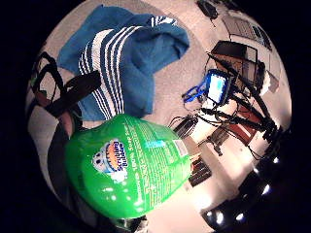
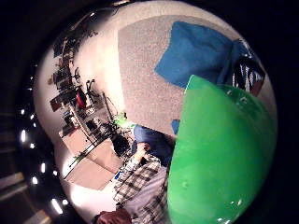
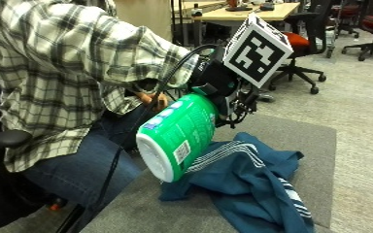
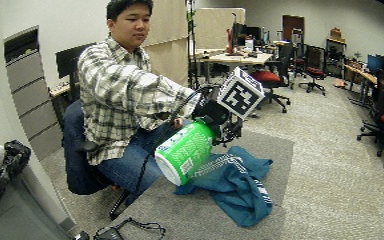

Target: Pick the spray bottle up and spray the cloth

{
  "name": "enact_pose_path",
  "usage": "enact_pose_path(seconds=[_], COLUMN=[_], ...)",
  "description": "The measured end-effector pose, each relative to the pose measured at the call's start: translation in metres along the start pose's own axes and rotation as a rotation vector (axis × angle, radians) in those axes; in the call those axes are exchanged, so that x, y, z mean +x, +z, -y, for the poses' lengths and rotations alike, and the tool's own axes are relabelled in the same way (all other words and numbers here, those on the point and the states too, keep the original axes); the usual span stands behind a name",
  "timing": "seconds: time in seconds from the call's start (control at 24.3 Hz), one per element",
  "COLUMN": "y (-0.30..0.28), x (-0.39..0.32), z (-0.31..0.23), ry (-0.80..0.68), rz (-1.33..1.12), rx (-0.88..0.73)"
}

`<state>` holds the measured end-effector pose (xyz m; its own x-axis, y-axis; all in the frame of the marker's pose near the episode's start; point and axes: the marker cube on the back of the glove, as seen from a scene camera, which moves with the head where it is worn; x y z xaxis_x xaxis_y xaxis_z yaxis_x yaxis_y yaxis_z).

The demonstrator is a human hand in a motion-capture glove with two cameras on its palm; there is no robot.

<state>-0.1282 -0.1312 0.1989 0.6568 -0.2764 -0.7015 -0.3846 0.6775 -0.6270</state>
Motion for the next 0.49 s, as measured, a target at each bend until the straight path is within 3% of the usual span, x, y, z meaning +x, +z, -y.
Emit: enact_pose_path(seconds=[0.49], y=[-0.018], x=[0.01], z=[-0.004], ry=[0.005], rz=[0.066], rx=[0.065])
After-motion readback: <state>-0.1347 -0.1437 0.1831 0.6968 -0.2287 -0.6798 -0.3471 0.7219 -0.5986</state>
